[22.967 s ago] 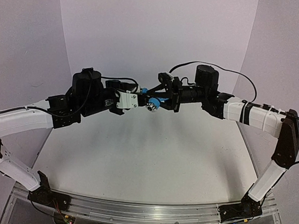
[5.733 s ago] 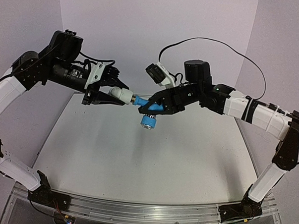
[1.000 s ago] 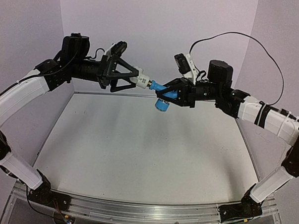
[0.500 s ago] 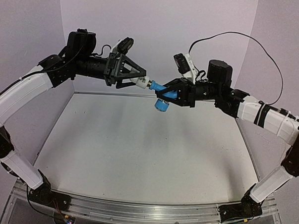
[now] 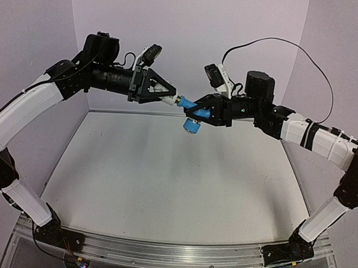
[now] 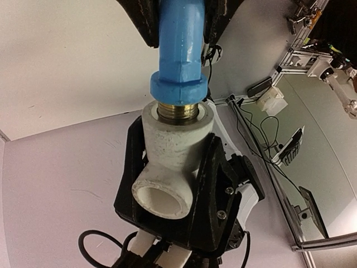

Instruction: Install the water faucets

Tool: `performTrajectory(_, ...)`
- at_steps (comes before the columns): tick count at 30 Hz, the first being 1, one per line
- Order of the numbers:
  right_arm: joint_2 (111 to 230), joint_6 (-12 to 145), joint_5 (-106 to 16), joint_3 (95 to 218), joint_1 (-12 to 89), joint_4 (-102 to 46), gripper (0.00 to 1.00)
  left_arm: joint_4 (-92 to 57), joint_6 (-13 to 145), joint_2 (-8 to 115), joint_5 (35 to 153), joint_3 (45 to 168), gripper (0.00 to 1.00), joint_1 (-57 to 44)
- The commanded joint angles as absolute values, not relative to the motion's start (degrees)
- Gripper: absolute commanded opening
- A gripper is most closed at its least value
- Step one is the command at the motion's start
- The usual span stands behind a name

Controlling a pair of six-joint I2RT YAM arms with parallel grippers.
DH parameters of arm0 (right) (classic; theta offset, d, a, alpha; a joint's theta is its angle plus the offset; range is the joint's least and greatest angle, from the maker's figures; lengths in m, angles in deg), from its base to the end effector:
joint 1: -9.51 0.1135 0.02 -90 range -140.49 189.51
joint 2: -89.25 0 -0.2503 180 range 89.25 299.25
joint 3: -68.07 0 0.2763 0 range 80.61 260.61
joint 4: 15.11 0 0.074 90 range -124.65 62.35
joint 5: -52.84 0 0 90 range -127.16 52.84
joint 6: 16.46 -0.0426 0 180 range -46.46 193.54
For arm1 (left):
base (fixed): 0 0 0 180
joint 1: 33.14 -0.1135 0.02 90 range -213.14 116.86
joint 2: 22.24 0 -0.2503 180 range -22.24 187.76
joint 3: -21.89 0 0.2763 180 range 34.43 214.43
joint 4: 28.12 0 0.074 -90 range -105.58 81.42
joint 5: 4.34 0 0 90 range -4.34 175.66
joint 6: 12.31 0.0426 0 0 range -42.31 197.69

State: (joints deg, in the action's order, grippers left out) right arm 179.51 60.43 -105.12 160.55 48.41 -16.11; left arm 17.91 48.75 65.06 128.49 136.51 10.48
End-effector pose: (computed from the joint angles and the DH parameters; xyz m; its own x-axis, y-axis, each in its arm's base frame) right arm 0.2765 0.2739 0.3764 -0.2009 -0.0527 -0.9782 -0.9357 -0.2854 0.2075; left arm 0.2358 -0.2647 0.4566 -0.6736 0.1517 -0.7234 0.7383 0.1830 -0.6492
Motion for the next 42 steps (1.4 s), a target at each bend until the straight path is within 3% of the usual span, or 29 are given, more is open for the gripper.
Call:
performTrajectory(1,181.30,50.17,-107.87,164.13,48.71,-4.34,0.00,20.36,58.82,65.56,126.59,139.69,0.06,13.45)
performTrajectory(8,183.44,38.56,-113.07,165.18,48.73,5.90,0.00,20.83,88.66,63.56,125.13,136.08,0.02,20.69)
performTrajectory(15,183.07,38.13,-120.65,167.04,49.65,6.74,0.00,22.63,122.47,62.17,130.20,131.85,0.00,22.00)
performTrajectory(21,185.15,32.30,-124.95,170.06,50.03,6.59,0.00,45.73,154.35,69.93,130.92,147.75,0.00,21.97)
performTrajectory(26,185.86,32.58,-123.39,170.58,50.05,4.69,0.00,57.54,180.88,72.26,116.60,154.07,0.00,21.98)
performTrajectory(32,187.81,33.87,-121.04,173.73,50.21,2.20,0.00,59.86,192.49,72.00,107.63,155.04,0.01,20.50)
performTrajectory(34,187.69,34.89,-120.09,173.90,50.23,1.52,0.00,58.92,188.72,72.12,108.02,156.57,0.12,20.12)
performTrajectory(35,187.35,35.96,-119.38,173.66,50.13,0.75,0.00,57.14,185.26,71.93,108.20,157.08,0.33,20.12)
performTrajectory(37,186.77,37.49,-118.39,172.99,49.97,-0.03,0.00,51.16,176.79,70.09,108.06,155.45,0.85,20.12)
performTrajectory(38,186.57,37.83,-117.61,172.62,49.66,-0.43,0.00,46.89,172.53,68.28,107.04,152.91,0.96,20.12)
performTrajectory(42,185.23,39.13,-115.32,170.18,47.04,-1.04,0.00,31.81,158.61,60.21,107.36,142.89,1.00,20.04)
